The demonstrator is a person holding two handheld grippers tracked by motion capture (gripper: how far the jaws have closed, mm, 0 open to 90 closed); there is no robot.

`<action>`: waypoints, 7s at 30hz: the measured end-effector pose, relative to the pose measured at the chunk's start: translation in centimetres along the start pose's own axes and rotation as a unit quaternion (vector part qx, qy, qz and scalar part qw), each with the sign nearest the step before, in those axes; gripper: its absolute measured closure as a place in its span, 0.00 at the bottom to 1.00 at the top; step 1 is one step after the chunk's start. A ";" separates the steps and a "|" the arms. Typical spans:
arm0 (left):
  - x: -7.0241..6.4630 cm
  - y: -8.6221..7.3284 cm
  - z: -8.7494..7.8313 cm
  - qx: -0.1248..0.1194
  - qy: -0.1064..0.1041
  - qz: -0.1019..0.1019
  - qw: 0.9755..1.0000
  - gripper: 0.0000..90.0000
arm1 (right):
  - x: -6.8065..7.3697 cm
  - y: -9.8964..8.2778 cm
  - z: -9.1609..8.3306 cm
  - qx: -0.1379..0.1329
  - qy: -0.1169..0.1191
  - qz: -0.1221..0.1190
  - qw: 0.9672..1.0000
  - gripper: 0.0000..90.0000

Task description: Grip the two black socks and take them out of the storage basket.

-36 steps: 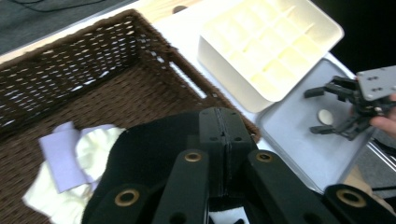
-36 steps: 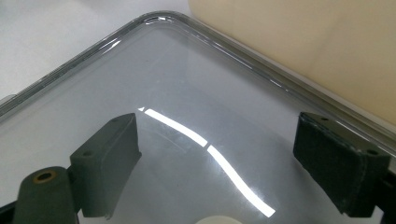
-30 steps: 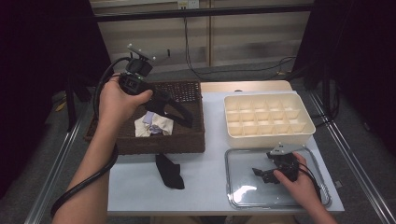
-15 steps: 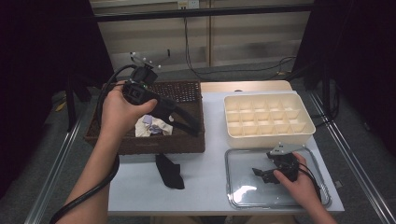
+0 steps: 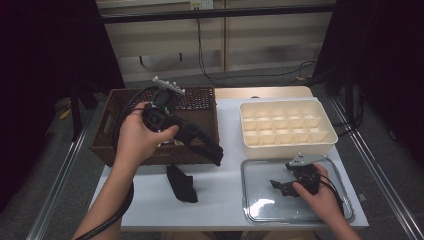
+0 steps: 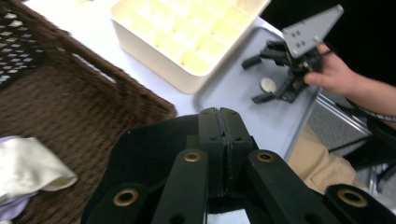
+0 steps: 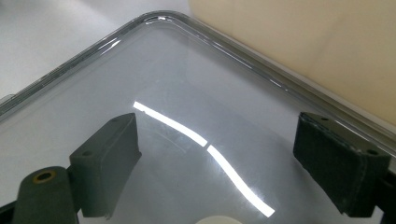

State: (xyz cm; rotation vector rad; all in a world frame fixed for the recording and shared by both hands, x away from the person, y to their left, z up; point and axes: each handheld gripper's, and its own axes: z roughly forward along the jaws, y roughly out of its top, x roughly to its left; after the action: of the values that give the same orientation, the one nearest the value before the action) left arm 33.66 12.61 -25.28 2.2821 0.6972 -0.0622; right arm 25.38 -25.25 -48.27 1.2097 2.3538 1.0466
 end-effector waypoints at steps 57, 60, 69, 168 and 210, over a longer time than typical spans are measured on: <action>3.3 -14.4 9.3 0.032 0.099 -0.084 0.991 0.63 | 0.3 -0.1 -0.1 -0.001 -0.006 0.005 1.000 0.15; 3.6 -14.9 9.6 0.024 0.101 -0.090 0.991 0.62 | 0.4 -0.2 -0.1 -0.001 -0.008 0.003 1.000 0.15; 4.0 -16.0 11.0 0.047 0.110 -0.093 0.988 0.61 | 0.3 -0.2 -0.2 -0.001 -0.007 0.003 1.000 0.15; 0.5 -12.7 12.4 -0.016 0.072 -0.007 0.997 0.97 | 1.7 0.7 0.1 0.003 0.034 -0.002 0.999 0.16; 0.2 -11.7 11.5 -0.033 0.046 0.002 0.998 0.97 | 8.3 6.4 7.0 0.030 0.134 -0.029 0.990 0.51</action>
State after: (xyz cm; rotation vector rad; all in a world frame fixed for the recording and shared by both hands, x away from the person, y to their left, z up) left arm 29.74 11.82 -41.19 2.2333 0.7308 0.0667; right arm 27.92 -12.93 -48.03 1.0708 2.6216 1.1925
